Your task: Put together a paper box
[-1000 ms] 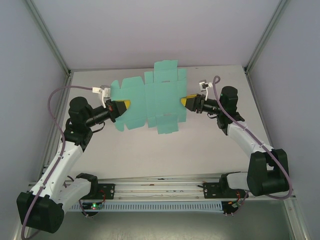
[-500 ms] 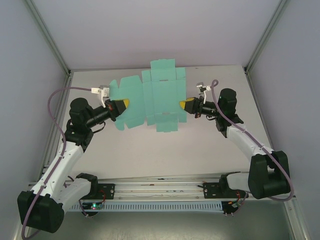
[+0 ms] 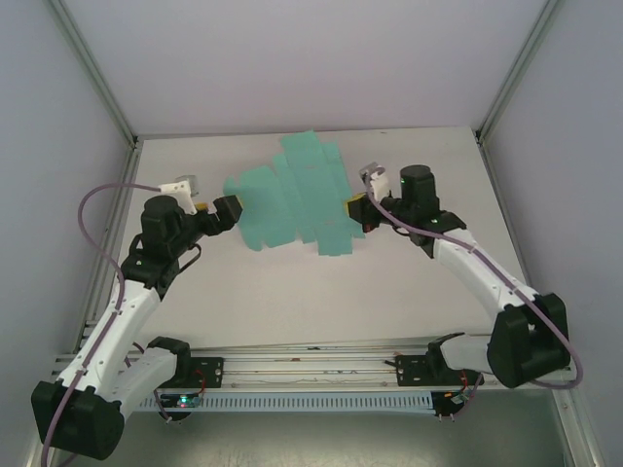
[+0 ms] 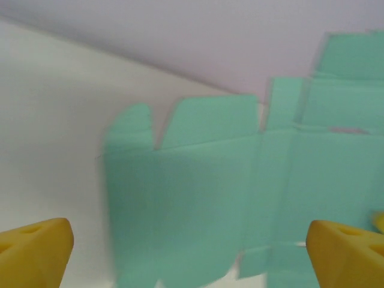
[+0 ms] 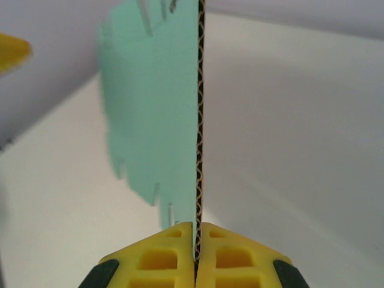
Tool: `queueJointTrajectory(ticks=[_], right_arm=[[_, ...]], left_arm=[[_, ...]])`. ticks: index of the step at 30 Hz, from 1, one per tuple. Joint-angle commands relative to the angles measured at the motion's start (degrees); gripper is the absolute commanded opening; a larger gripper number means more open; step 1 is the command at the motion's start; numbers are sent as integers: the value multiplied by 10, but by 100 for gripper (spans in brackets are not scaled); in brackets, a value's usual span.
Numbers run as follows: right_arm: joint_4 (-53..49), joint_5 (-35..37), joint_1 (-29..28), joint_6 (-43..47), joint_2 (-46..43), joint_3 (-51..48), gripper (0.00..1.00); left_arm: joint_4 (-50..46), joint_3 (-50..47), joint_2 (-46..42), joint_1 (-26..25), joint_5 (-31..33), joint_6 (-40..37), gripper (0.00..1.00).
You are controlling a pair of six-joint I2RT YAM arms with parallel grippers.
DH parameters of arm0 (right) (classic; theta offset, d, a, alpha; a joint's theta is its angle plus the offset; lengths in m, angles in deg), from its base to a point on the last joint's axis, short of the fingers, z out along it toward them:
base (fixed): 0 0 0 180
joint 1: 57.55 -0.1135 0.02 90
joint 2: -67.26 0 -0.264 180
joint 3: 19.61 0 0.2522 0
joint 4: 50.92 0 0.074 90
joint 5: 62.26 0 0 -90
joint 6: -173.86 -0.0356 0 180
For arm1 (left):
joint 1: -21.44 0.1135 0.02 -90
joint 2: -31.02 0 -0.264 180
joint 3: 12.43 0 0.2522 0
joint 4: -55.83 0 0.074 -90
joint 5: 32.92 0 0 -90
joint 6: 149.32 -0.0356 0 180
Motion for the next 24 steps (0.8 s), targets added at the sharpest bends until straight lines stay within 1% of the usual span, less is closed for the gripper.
queueJointTrajectory(ticks=[1,3,5,7,8,9,10,12,15,17,19,20,24], right_arm=[[-126,114,-14,98,65,37,0],[-145,156,-27,130,102,68,0],[-151,214,-43,170,132,97,0],[-147,299,-64,216,155,122,0],[-142,358,-79,246,168,133,0],[-134,403,-94,276,178,140,0],[-120,440,-108,313,187,140,0],[-63,514,-142,389,200,121,0],[58,602,-190,481,221,75,0],[133,627,-210,521,236,48,0],[186,629,-221,537,247,31,0],[202,628,-225,540,252,27,0],[204,631,-242,542,267,34,0]], left_arm=[[-147,31,19,-5,189,11,100],[-153,39,42,-4,168,10,100],[-136,45,67,-4,119,6,100],[-117,53,90,-4,72,4,100],[-108,60,104,-5,48,4,100],[-104,67,115,-4,28,4,100],[-103,76,126,-4,10,1,100],[-97,94,149,-5,-25,0,100],[-76,110,173,-5,-70,4,100],[-64,123,185,-6,-98,6,100],[-52,136,195,-6,-120,12,100],[-45,142,201,-7,-131,14,100],[-29,166,232,-21,-168,20,100]])
